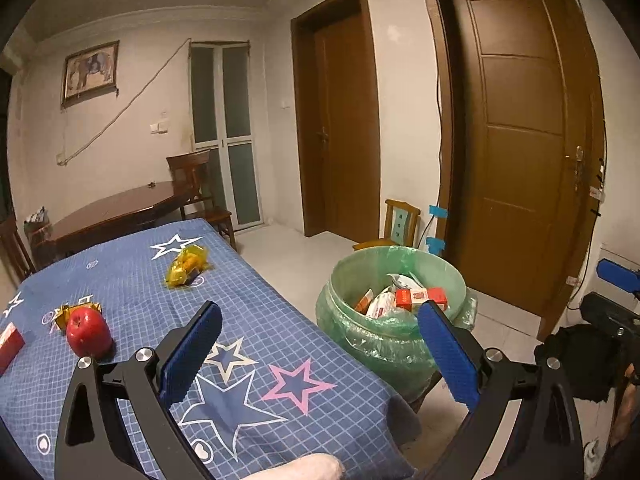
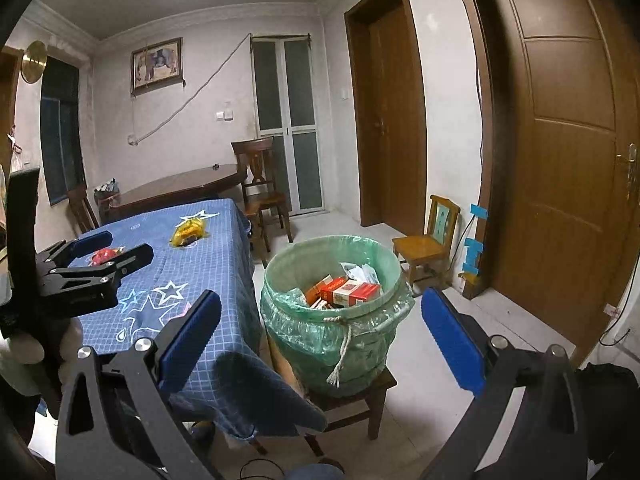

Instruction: Collect trash

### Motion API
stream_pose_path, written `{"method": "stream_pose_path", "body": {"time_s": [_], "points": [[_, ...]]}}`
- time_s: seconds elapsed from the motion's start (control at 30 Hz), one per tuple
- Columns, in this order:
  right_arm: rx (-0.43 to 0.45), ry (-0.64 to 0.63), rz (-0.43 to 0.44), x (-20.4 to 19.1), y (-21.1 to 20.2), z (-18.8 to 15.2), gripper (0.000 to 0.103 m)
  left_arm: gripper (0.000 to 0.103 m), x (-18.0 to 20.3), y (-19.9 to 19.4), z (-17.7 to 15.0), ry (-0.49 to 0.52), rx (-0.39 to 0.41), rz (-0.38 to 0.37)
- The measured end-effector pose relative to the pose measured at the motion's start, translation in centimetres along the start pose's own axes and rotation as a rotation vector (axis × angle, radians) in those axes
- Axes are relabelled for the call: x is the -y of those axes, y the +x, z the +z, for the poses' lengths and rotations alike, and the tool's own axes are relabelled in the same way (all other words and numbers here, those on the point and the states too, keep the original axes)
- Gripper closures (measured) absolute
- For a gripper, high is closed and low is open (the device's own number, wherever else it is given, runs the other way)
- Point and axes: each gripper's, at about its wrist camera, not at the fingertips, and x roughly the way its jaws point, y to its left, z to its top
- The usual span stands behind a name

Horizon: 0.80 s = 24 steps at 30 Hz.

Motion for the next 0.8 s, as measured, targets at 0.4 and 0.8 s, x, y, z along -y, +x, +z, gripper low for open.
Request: {"method": "stream_pose_path", "body": {"time_s": [0.4,0.8], "points": [[-0.006,0.024,-0.020,0.2,0.1,-0.2,0.006,0.005,1.2,-1.0,0.1,0.047,0.038,-0.072],[0.003,0.027,-0.034,0.3,0.2,-0.2,0.006,0.005,2.1,-1.7,-0.3,0.091,0.049,-0.130]]}}
